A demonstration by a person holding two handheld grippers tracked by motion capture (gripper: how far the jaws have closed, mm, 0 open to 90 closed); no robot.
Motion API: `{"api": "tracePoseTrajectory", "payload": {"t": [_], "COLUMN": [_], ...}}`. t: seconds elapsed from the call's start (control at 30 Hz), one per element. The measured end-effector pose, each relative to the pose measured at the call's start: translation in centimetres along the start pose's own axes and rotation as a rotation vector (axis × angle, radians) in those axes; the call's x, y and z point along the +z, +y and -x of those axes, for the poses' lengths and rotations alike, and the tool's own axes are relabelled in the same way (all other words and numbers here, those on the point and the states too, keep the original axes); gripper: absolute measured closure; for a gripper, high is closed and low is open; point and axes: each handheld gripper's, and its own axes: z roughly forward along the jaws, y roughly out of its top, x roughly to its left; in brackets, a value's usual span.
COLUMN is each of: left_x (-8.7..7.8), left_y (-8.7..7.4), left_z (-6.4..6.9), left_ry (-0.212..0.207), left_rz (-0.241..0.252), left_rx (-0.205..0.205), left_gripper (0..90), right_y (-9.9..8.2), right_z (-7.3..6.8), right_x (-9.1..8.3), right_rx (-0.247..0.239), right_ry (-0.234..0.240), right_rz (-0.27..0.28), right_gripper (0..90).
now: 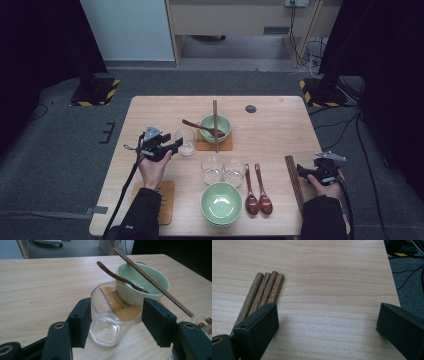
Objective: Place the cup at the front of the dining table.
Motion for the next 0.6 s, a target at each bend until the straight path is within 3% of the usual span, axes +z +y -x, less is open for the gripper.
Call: {"api": "tracePoseTrajectory", "payload": {"t": [0.27, 0.37, 0.6], "left_x": [-2.4, -3.6, -5.1], "left_y": [-1.2, -1.9, -3.3], "left_z": [0.5, 0.5, -0.8], "left_ry": [-0.035, -0.047, -0.006], "left_rz": [0.015, -0.003, -0.011], "left_rx": [0.045, 0.074, 0.076], "left_gripper": [33.5, 28.4, 23.6], "right_y": [0.0, 0.0, 0.0], "right_z": [0.0, 0.0, 0.0], "right_x": [0.0, 0.0, 0.0], "right_rx": [0.0, 0.0, 0.0], "right_ry": [0.0, 0.0, 0.0], "right_rz": [0.0, 0.0, 0.0], "right_gripper": [4.3, 4.3, 4.3]}}
